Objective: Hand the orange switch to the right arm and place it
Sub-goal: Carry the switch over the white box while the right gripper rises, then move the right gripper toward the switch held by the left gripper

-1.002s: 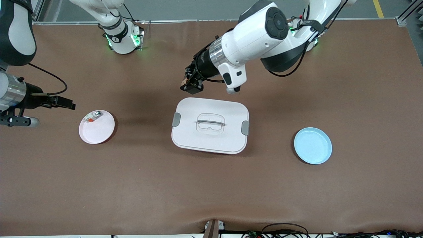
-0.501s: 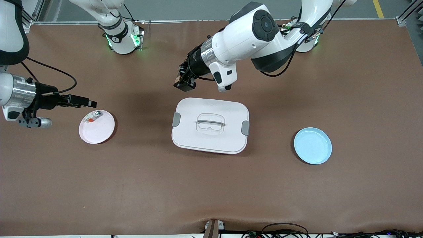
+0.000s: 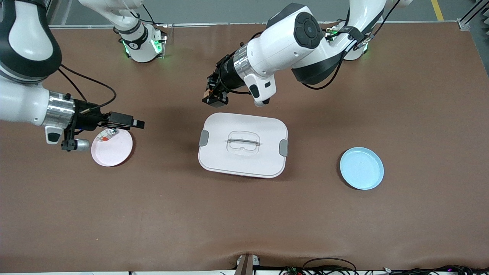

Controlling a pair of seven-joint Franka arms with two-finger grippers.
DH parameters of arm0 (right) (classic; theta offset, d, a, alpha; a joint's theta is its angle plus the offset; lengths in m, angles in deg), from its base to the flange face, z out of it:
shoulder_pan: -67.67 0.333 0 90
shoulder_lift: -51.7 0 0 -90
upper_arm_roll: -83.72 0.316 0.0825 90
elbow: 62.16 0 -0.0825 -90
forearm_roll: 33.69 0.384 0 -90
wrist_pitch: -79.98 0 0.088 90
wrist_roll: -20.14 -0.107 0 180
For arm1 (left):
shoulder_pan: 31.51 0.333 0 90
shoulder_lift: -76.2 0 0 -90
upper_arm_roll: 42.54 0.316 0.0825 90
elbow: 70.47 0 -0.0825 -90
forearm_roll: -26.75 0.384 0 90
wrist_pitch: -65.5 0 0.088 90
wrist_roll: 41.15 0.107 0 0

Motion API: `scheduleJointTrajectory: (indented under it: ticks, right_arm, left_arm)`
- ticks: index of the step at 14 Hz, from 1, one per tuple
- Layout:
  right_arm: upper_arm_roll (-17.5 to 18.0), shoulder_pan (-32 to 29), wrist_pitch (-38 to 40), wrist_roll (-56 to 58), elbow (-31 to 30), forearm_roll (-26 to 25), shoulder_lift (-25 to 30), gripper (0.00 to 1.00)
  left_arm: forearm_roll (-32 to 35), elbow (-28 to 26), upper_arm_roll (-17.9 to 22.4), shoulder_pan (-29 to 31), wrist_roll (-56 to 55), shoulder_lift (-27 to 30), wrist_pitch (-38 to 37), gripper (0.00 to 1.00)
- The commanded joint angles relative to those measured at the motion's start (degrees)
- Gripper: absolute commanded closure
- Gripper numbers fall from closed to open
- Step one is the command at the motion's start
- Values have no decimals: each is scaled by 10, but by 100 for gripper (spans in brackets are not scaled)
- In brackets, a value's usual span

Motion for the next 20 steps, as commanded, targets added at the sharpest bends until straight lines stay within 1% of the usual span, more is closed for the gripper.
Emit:
scheduleJointTrajectory:
  ticks: [1, 3, 5, 8, 10, 14, 18, 20]
  right_arm:
    - [-3, 23, -44, 0, -42, 42, 40, 0]
    - [-3, 50, -88, 0, -77, 77, 63, 0]
    - [-3, 62, -89, -3, -83, 92, 72, 0]
    - [-3, 91, -96, -50, -80, 110, 79, 0]
    - [-3, 110, -111, -55, -80, 110, 79, 0]
    - [-3, 155, -151, -104, -79, 116, 78, 0]
    - [-2, 178, -159, -108, -76, 117, 83, 0]
    - [-2, 192, -177, -108, -76, 117, 85, 0]
  left_arm:
    - [-2, 5, 1, -2, -14, 0, 9, 72]
    - [-2, 5, 2, 0, -14, 0, 9, 72]
    - [-2, 5, 2, 0, -13, 0, 9, 72]
    - [-2, 5, 1, 1, -13, 0, 9, 72]
    - [-2, 5, 2, 0, -13, 0, 9, 72]
    - [-2, 4, 1, 1, -13, 0, 9, 72]
    - [-1, 4, 2, -1, -13, 0, 9, 72]
    - [-1, 4, 2, -2, -13, 0, 9, 72]
